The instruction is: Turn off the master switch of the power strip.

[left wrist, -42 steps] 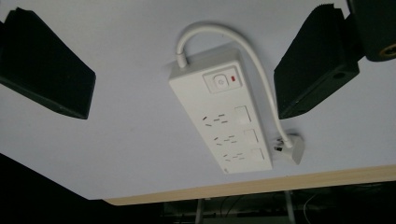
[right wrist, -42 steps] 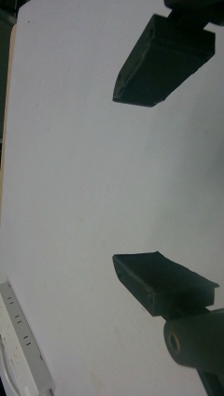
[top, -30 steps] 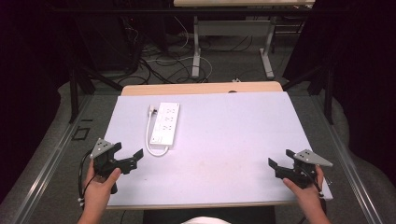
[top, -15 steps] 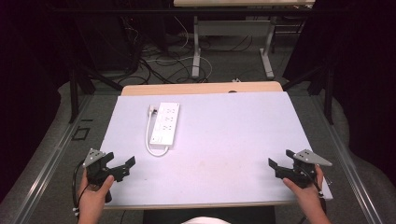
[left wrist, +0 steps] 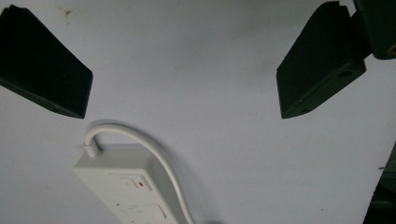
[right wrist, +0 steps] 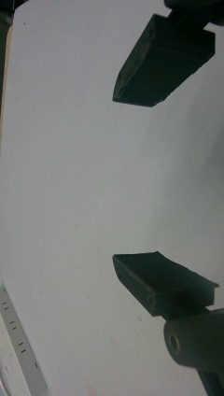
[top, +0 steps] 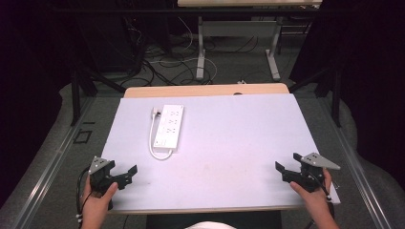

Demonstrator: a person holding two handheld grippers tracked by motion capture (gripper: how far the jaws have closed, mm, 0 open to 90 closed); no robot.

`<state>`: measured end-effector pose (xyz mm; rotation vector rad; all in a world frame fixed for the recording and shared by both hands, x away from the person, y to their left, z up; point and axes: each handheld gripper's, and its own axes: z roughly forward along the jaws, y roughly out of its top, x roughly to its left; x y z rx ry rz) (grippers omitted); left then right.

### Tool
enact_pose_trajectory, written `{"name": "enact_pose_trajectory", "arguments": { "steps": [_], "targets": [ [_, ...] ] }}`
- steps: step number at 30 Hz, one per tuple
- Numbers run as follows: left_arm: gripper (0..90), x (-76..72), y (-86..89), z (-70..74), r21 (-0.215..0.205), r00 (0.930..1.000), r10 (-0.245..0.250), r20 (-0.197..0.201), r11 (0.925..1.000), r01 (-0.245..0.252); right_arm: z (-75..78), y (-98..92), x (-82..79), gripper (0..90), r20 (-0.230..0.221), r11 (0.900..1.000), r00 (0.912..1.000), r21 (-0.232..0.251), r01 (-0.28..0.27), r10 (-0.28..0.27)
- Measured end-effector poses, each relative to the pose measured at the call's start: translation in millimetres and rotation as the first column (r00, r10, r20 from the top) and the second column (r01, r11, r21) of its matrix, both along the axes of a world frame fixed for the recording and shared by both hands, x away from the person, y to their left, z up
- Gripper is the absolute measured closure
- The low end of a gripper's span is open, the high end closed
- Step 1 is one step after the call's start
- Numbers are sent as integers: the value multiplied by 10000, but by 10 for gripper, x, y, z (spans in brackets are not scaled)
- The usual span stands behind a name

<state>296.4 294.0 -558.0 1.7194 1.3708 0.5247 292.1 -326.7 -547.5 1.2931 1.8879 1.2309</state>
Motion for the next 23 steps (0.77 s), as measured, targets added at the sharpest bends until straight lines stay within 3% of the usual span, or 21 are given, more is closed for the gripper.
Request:
{"name": "enact_pose_trajectory", "arguments": {
  "steps": [4,12,16,23],
  "targets": [
    [48,14,-5,-39,23,9997,16,-228,10000,-15,-13,2,6,171,76,9999,9999,131,96,-97],
    [50,5,-28,-57,126,9995,-94,-292,9999,98,-8,2,11,172,-30,10000,10000,-59,-42,41],
    [50,7,-39,-61,160,9993,-117,-349,9998,123,-22,15,18,171,124,10000,9999,25,59,-60],
    [51,2,-38,-59,173,9993,-54,-367,9998,60,-16,0,7,171,-86,10000,10000,5,-32,32]
  ]
}}
